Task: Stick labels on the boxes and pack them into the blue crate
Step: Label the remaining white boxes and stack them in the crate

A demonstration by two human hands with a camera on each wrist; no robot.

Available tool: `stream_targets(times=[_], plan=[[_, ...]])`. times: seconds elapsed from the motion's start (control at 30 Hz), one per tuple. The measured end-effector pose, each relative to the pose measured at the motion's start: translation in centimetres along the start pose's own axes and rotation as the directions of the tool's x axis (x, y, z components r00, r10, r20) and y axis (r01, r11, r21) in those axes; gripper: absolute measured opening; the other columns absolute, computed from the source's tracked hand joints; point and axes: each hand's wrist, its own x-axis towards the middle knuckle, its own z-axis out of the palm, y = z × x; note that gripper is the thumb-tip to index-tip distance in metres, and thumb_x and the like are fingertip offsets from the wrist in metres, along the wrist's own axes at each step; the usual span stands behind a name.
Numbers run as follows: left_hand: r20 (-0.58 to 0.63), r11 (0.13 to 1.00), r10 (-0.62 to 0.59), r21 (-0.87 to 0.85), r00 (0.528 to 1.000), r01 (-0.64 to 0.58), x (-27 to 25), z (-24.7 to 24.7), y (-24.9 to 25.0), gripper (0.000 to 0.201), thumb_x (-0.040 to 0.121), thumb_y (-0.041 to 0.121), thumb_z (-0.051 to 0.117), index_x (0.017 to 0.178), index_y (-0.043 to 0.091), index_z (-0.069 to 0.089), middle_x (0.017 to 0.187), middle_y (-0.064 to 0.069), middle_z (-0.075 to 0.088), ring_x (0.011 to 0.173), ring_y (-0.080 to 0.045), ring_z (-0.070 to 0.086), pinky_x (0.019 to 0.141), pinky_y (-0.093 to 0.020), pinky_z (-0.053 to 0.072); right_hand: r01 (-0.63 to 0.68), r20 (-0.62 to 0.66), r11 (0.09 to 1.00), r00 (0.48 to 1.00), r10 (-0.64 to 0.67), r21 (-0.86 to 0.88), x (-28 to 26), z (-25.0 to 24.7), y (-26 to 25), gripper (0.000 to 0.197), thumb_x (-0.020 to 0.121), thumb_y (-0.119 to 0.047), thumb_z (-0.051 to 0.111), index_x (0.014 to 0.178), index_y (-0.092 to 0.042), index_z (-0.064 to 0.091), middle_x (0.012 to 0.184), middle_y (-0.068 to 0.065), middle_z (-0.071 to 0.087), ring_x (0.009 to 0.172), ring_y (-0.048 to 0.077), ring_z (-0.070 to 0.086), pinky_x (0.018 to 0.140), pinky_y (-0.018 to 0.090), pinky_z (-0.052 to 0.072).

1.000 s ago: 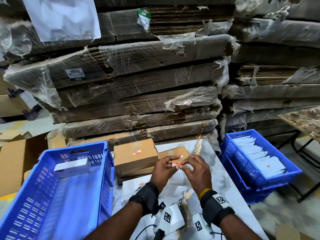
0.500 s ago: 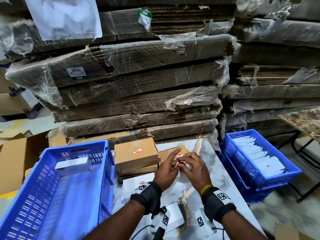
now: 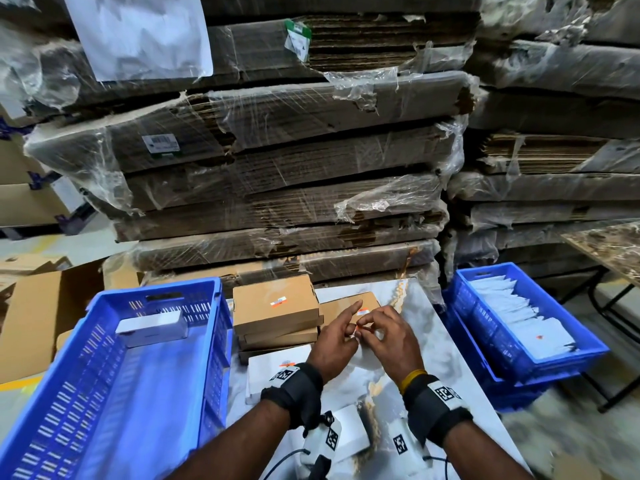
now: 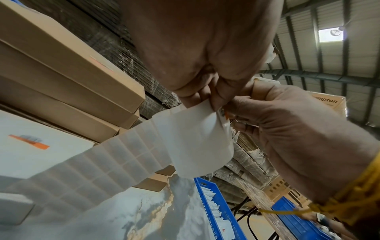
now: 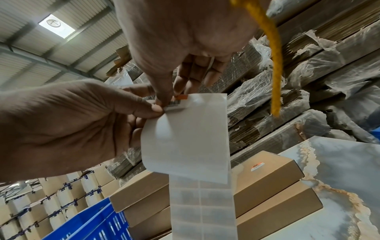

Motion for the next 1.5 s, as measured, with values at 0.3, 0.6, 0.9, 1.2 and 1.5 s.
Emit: stream_targets(times=[0.3, 0.6, 0.9, 1.2, 1.5], plan=[[-0.011, 0.996, -0.039, -0.074, 0.999, 0.038, -0.4, 0.2, 0.0, 0.074, 0.088, -0.01, 0.05, 0.145, 0.035, 0.036, 0.065, 0.016, 0.057, 0.061, 0.001, 0.048, 0.06, -0.016, 0.038, 0.045, -0.005, 0.998, 0.999, -0.045, -0.047, -0.4, 0.2, 0.8, 0.018, 0.079, -0.019, 0.077, 0.095, -0.026, 0.07, 0.094, -0.01, 0.057, 0.091, 0.011, 0.06, 0.074, 0.039, 0.053], [-0.136, 1.0, 0.025, 0.008, 0.99, -0.024, -0.9, 0.2, 0.5, 0.074, 0.089, 0.001, 0.06, 0.141, 0.05, 0.038, 0.081, 0.01, 0.051, 0.063, -0.001, 0.049, 0.069, -0.018, 0.042, 0.113, 0.022, 0.985, 0.994, -0.111, -0.132, -0.7, 0.1, 1.7, 0.02, 0.086, -0.019, 0.071, 0.105, -0.025, 0.074, 0.095, -0.007, 0.065, 0.09, 0.014, 0.062, 0.075, 0.039, 0.054], [-0.148, 0.994, 0.092, 0.076, 0.985, -0.082, -1.1, 0.1, 0.3, 0.076, 0.091, 0.005, 0.056, 0.145, 0.052, 0.032, 0.079, 0.008, 0.07, 0.08, -0.003, 0.064, 0.087, -0.028, 0.048, 0.158, 0.033, 0.978, 0.987, -0.155, -0.139, -0.6, -0.3, 1.6, 0.019, 0.087, -0.029, 0.068, 0.104, -0.024, 0.074, 0.092, -0.008, 0.066, 0.086, 0.012, 0.062, 0.073, 0.035, 0.054], [-0.167, 0.966, 0.155, 0.231, 0.974, -0.115, -1.1, 0.0, 0.6, 0.071, 0.096, 0.01, 0.051, 0.144, 0.057, 0.028, 0.095, 0.001, 0.068, 0.092, -0.007, 0.063, 0.089, -0.034, 0.054, 0.102, 0.006, 0.988, 0.995, -0.102, -0.116, -0.9, 0.0, 1.5, 0.019, 0.086, -0.028, 0.068, 0.102, -0.023, 0.075, 0.095, -0.008, 0.07, 0.086, 0.015, 0.064, 0.074, 0.037, 0.054], [-0.078, 0.91, 0.217, 0.377, 0.973, -0.172, -1.2, 0.2, 0.5, 0.079, 0.092, 0.004, 0.047, 0.148, 0.055, 0.02, 0.098, 0.002, 0.07, 0.09, -0.013, 0.065, 0.085, -0.032, 0.054, 0.122, -0.018, 0.975, 0.992, -0.127, -0.186, -0.9, -0.3, 1.2, 0.013, 0.081, -0.027, 0.076, 0.092, -0.02, 0.077, 0.087, -0.005, 0.075, 0.076, 0.017, 0.068, 0.068, 0.035, 0.057]])
